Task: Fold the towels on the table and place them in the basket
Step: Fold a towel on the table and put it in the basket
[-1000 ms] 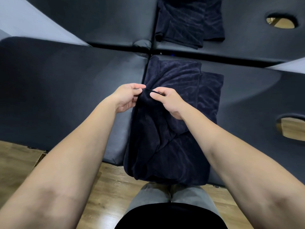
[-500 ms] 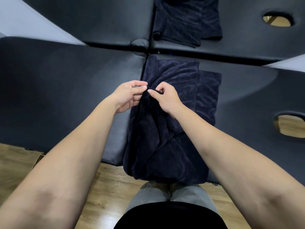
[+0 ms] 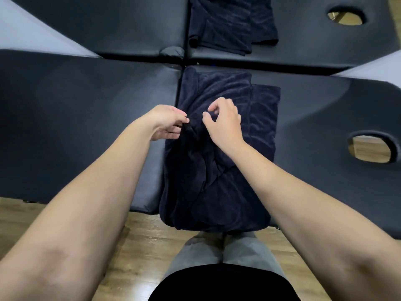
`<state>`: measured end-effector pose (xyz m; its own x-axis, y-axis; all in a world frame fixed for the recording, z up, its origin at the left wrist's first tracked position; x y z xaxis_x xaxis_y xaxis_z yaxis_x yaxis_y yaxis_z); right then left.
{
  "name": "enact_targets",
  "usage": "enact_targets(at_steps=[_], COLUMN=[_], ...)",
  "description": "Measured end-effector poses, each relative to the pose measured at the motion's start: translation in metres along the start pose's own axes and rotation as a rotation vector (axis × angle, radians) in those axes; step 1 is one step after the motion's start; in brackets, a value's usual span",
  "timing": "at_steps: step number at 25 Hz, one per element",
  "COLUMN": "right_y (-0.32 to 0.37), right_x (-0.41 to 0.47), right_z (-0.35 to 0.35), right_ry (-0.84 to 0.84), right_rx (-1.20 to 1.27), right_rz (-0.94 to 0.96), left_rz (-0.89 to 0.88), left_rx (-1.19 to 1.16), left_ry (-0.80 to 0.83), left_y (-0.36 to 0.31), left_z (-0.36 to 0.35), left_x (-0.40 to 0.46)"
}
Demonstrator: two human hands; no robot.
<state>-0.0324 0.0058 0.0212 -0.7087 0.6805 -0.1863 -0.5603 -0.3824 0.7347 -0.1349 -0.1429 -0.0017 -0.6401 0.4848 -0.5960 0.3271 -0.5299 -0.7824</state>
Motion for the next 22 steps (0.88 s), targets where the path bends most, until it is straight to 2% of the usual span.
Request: enact_targets(at_steps=[3, 7, 9, 14, 18, 20, 22], right_y=[-0.006, -0.02, -0.03, -0.075, -0.116, -0.133, -0.135], right_x=[-0.015, -0.041, -0.059, -0.131, -0.189, -0.218, -0.247], right_z=[-0.007, 0.003, 0.01, 0.052, 0.086, 0.092, 0.085], right_ry=[0.183, 0.213, 0.209, 0.041, -0.144, -0.211, -0.22], right_rx=[0.094, 0.281, 0.269, 0.214, 0.253, 0.296, 0.317], right_rz=[-0.075, -0.142, -0.124, -0.14, -0.203, -0.233, -0.227], left_rz=[-0.011, -0.088, -0.117, -0.16, -0.191, -0.139, -0.061], left_rx=[0.002, -0.07, -0.072, -0.024, -0.071, 0.039, 0.182], left_ry=[0.003, 0.126, 0.203, 0.407, 0.323, 0.292, 0.338], left_y=[-0.006, -0.015, -0.016, 0.0, 0.027, 0.057, 0.086], left_z=[-0.011, -0.045, -0.064, -0.136, -0.166, -0.174, -0.178], left_x=[-0.005, -0.02, -0.034, -0.093, -0.137, -0.157, -0.179])
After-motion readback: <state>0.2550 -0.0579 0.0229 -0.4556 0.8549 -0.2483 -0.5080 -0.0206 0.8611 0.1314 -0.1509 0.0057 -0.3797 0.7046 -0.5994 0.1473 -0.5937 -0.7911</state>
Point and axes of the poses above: each hand's wrist, its own x-axis towards the middle knuckle, its own z-axis out of the back of the hand, y = z × x, the point moved 8 cm from there along x, towards the middle knuckle, and after that the axes turned 10 degrees about -z, right-handed, at the moved point
